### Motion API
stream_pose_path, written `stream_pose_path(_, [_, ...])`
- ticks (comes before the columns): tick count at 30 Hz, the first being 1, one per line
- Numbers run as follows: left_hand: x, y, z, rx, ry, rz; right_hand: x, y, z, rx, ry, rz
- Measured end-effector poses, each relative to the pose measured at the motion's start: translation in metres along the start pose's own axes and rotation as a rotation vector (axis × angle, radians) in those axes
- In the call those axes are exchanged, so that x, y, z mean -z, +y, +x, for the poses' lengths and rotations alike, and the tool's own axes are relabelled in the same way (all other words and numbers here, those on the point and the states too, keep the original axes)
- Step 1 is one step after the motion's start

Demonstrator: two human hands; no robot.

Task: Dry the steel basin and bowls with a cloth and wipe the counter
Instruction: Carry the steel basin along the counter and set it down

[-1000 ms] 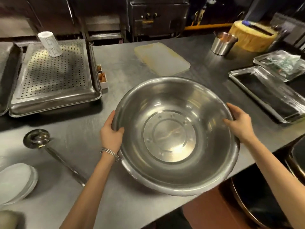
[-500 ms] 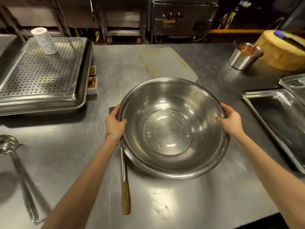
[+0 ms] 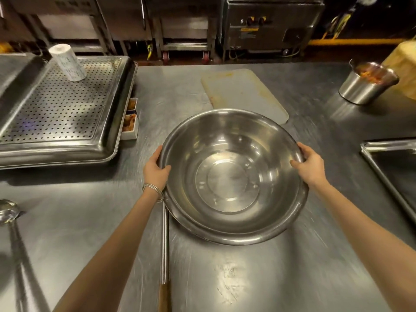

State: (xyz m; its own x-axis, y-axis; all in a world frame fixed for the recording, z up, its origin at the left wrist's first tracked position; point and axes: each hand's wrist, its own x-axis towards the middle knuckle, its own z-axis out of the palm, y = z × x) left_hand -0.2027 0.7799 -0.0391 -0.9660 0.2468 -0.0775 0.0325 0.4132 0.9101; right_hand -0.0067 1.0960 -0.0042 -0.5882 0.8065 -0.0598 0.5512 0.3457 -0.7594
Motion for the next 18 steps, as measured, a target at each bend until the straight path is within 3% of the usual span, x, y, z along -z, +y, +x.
stream_pose_path(18, [0.019,-0.019,0.008,0.002,0.062,-0.004,-0.035,0.005,0.005,-0.016,-0.058,0.076])
